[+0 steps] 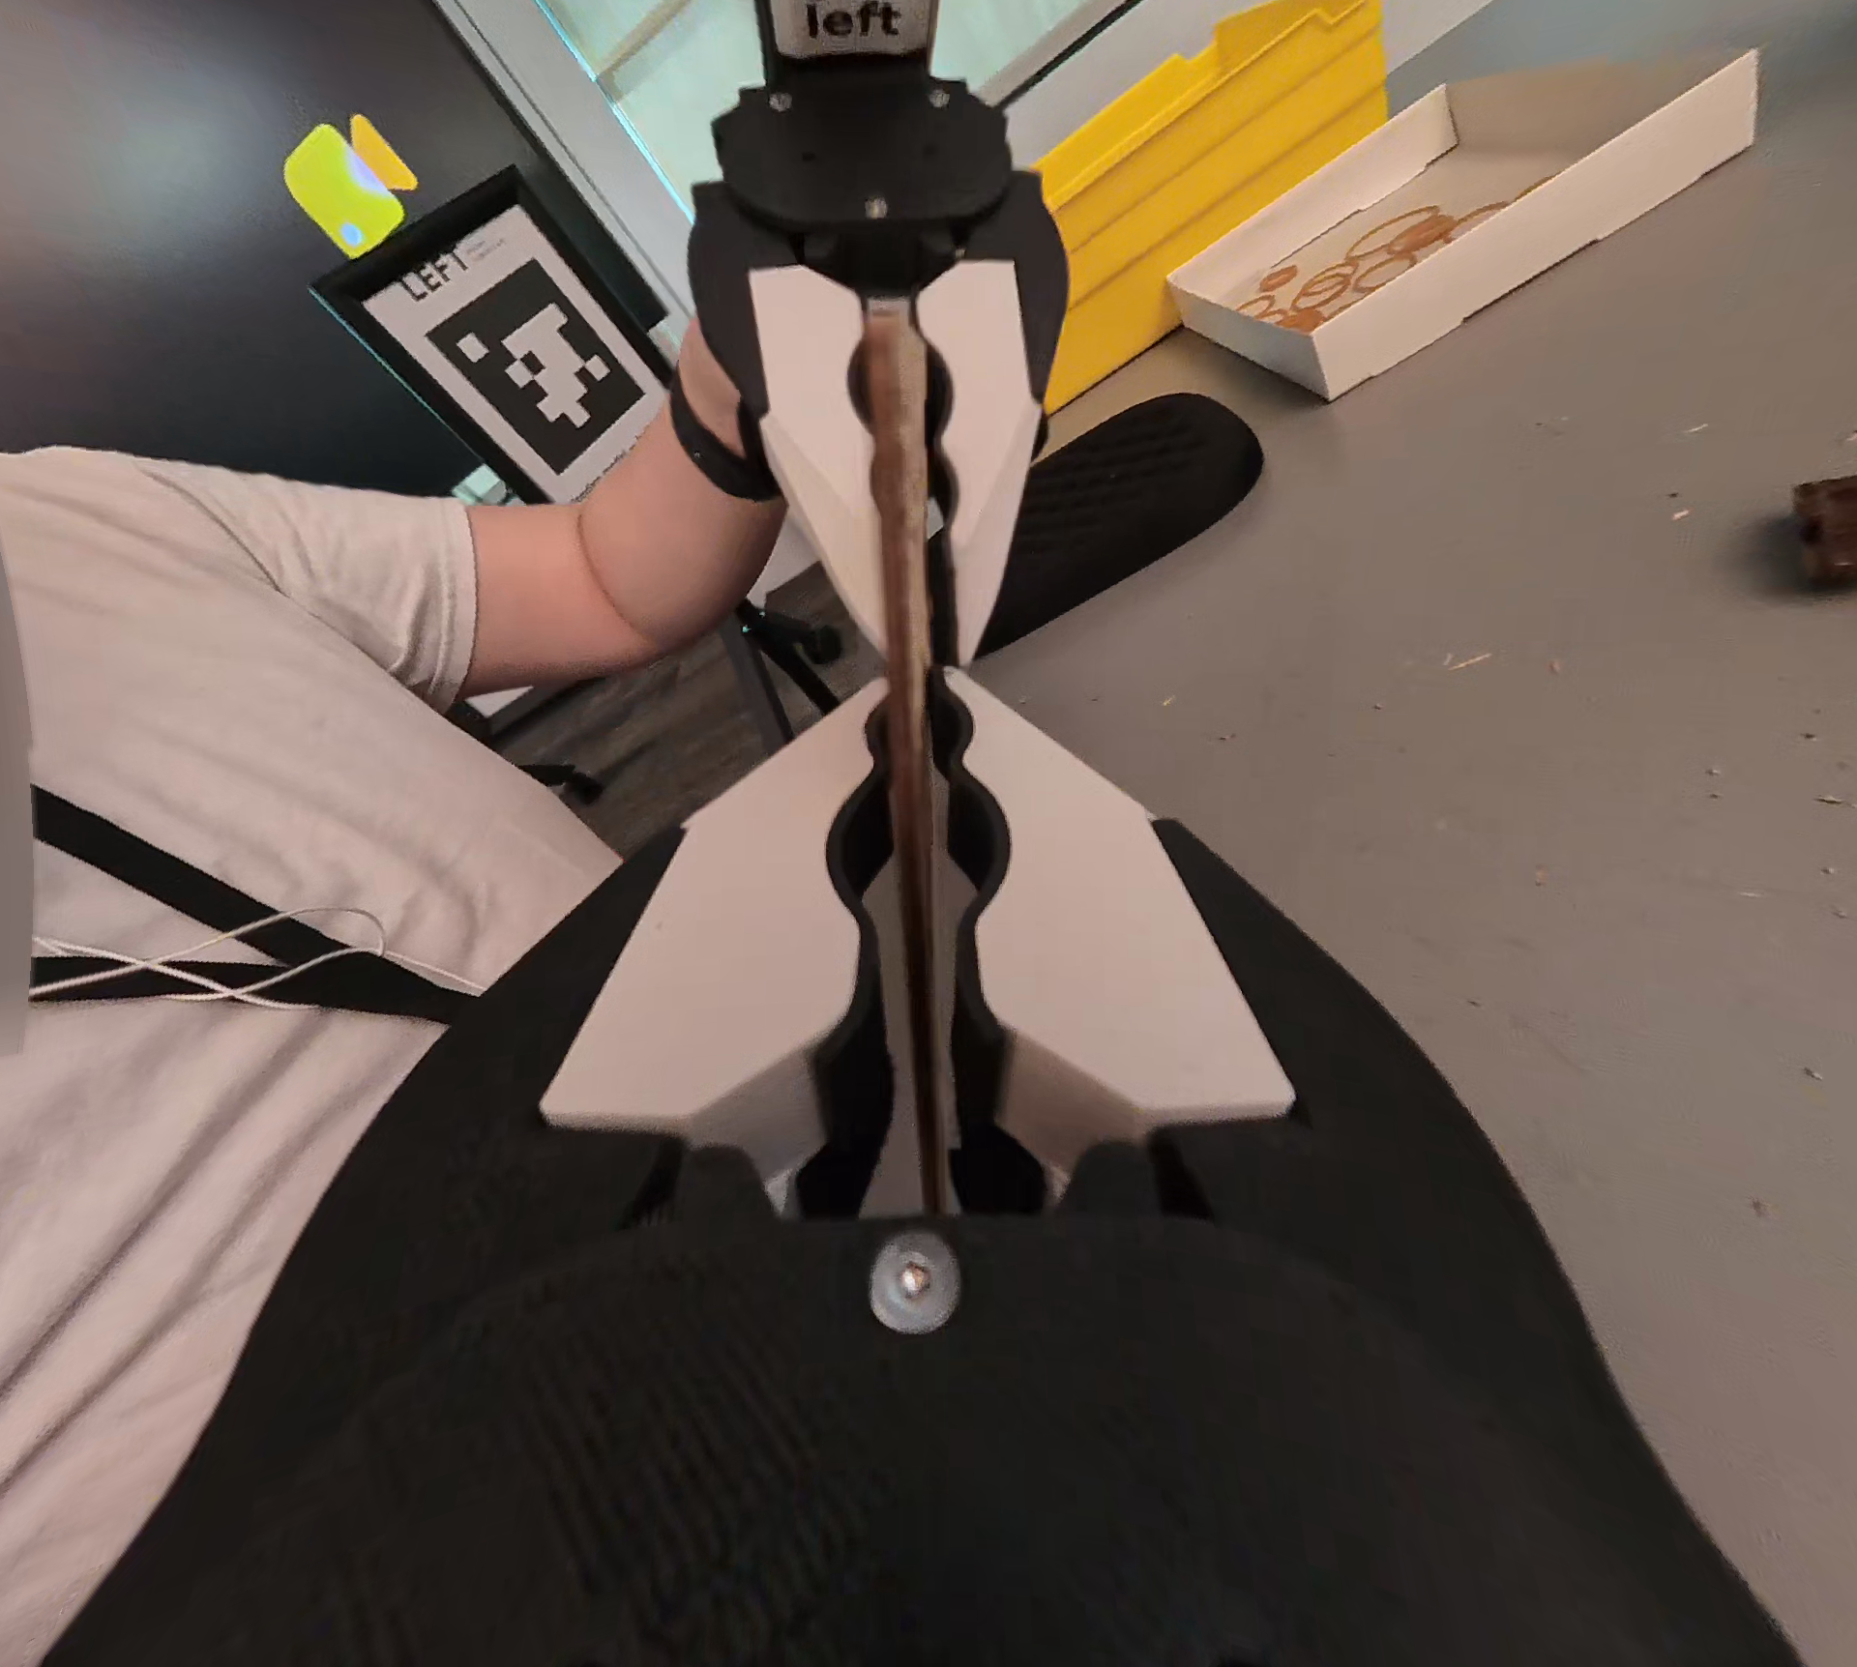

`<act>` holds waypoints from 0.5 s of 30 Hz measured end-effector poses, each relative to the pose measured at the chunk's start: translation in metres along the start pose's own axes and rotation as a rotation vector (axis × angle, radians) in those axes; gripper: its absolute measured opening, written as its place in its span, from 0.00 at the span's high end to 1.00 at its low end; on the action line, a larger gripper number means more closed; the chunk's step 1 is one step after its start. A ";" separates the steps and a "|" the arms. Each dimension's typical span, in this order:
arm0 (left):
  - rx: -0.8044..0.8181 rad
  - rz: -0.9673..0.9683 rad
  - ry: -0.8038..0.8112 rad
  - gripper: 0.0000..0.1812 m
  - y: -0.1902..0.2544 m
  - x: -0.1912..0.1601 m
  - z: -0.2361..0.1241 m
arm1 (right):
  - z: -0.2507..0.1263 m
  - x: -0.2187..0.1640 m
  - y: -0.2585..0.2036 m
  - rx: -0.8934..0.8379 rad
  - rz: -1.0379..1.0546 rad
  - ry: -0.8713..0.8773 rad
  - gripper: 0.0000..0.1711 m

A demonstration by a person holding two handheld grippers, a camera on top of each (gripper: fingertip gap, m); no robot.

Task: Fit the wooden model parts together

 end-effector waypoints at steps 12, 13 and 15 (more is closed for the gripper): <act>-0.015 -0.026 -0.004 0.98 -0.004 -0.002 -0.002 | -0.003 -0.002 0.003 -0.009 0.015 0.102 1.00; -0.013 -0.016 -0.031 0.97 -0.004 -0.002 -0.003 | -0.002 -0.002 0.002 -0.013 0.008 0.081 1.00; 0.001 0.007 -0.071 0.95 -0.005 0.000 -0.005 | 0.001 -0.003 0.001 -0.024 -0.009 0.054 0.99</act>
Point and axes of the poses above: each gripper's, where its closed fingertips meet, z out along the fingers, x out of its top, y = z × x across the jaws, the point moved 10 cm from there along -z, back along the fingers, and after that the axes turned 7 degrees about -x, right-handed, at the moved point
